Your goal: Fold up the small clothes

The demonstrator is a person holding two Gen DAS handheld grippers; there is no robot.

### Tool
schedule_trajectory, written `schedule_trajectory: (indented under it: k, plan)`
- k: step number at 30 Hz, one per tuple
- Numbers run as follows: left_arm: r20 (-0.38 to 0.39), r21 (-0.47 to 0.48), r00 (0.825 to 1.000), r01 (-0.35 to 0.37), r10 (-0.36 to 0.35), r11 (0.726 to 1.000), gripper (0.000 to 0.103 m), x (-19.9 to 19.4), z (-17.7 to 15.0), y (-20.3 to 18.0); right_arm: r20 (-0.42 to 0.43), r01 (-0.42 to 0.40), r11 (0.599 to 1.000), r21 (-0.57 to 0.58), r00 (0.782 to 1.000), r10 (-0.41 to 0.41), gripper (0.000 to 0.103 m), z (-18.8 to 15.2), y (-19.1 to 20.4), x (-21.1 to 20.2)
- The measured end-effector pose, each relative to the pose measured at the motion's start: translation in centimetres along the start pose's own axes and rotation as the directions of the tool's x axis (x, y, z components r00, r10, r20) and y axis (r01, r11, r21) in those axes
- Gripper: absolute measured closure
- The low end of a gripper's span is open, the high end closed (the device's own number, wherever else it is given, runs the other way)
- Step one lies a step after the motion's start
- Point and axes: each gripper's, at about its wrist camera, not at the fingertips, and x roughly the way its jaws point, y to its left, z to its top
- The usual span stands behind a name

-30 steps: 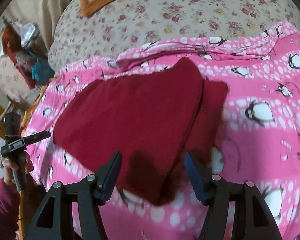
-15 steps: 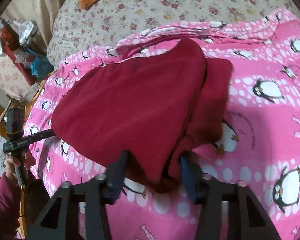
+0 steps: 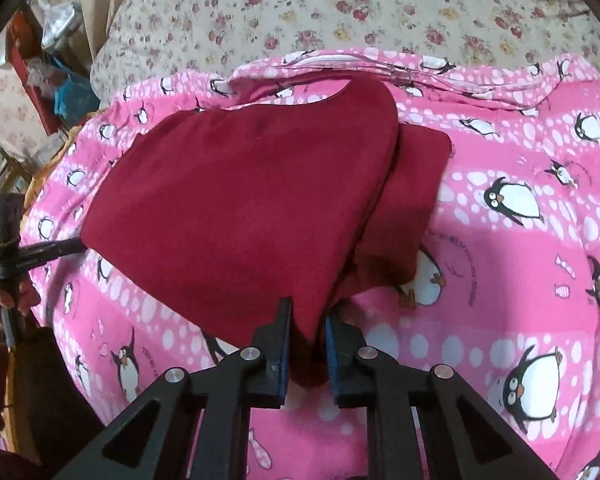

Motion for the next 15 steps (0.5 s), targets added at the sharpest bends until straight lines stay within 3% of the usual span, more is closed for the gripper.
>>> schedule_trajectory:
  k: [1, 3, 4, 8, 9, 11, 12, 15]
  plan:
    - [0.004, -0.001, 1.0, 0.002, -0.002, 1.0, 0.095, -0.3, 0.1, -0.2, 0.005, -0.006, 1.0, 0.019, 1.0, 0.005, 0.084, 0.1, -0.2, -0.4]
    - [0.013, 0.0, 1.0, -0.01, 0.01, 1.0, 0.095, -1.1, 0.5, -0.8, 0.027, 0.017, 0.999, 0.034, 0.999, -0.018, 0.062, 0.5, -0.1, -1.8]
    - [0.009, 0.002, 1.0, 0.003, -0.004, 1.0, 0.095, -1.3, 0.7, -1.1, 0.05, 0.041, 0.999, 0.016, 0.998, -0.042, 0.057, 0.7, 0.3, -2.6]
    - [0.047, 0.029, 0.999, 0.015, -0.016, 0.999, 0.094, -2.4, 1.9, -3.2, 0.102, 0.063, 0.997, -0.037, 0.993, -0.059, 0.056, 2.5, 2.1, -3.5]
    - [0.056, 0.022, 0.998, 0.009, -0.01, 1.0, 0.09, -2.4, 2.3, -3.5, 0.104, 0.061, 0.997, -0.043, 0.993, -0.057, 0.056, 3.2, 2.6, -3.2]
    - [0.089, -0.006, 0.996, -0.012, 0.012, 1.0, 0.067, -2.1, 3.2, -4.0, 0.108, 0.087, 0.993, -0.082, 0.991, -0.078, 0.056, 4.8, 3.9, -1.8]
    - [0.101, -0.025, 0.995, -0.014, 0.017, 1.0, 0.061, -1.8, 3.7, -4.2, 0.115, 0.105, 0.99, -0.097, 0.989, -0.094, 0.056, 5.5, 4.4, -1.1]
    - [0.11, -0.102, 0.994, -0.016, 0.027, 0.995, 0.057, -0.4, 4.9, -3.8, 0.118, 0.121, 0.989, -0.088, 0.987, -0.11, 0.056, 8.0, 4.9, 1.5]
